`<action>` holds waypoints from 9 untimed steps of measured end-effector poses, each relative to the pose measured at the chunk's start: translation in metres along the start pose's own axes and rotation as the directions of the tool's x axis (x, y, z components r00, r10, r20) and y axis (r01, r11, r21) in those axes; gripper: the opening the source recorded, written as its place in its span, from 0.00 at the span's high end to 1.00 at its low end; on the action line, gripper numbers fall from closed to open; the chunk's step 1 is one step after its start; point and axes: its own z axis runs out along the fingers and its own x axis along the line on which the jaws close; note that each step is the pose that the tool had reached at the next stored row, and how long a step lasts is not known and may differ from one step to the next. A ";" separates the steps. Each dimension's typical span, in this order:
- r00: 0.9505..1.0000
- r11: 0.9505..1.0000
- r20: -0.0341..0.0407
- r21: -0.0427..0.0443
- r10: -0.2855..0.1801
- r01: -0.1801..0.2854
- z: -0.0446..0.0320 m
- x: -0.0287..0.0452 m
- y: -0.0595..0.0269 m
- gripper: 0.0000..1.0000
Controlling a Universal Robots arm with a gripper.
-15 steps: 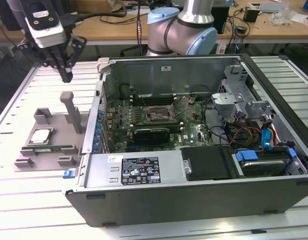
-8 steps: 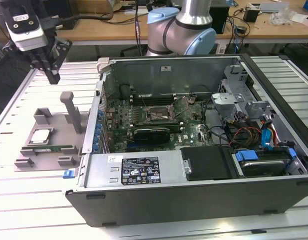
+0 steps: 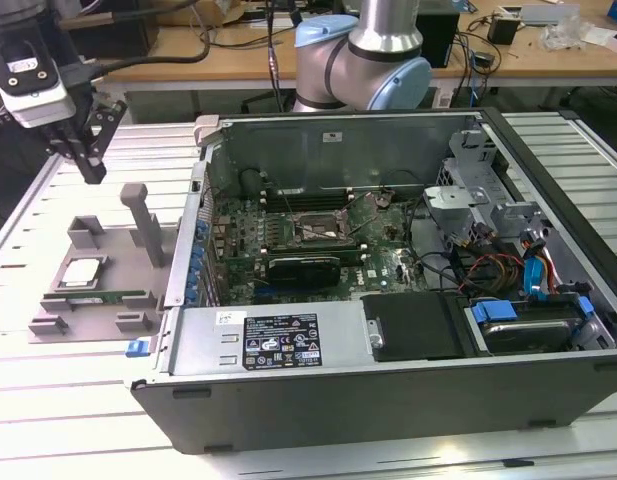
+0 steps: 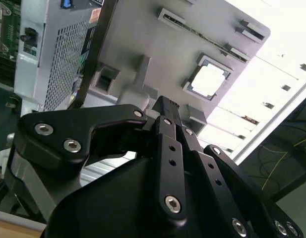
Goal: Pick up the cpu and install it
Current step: 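Reach for the cpu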
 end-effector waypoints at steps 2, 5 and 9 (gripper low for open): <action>1.000 1.000 0.000 0.000 0.000 0.000 0.0036 0.0038 0.0009 0.89; 1.000 1.000 0.000 0.000 0.000 0.000 0.0094 0.0098 0.0021 0.89; 1.000 1.000 0.000 0.000 0.000 0.000 0.0168 0.0169 0.0034 0.89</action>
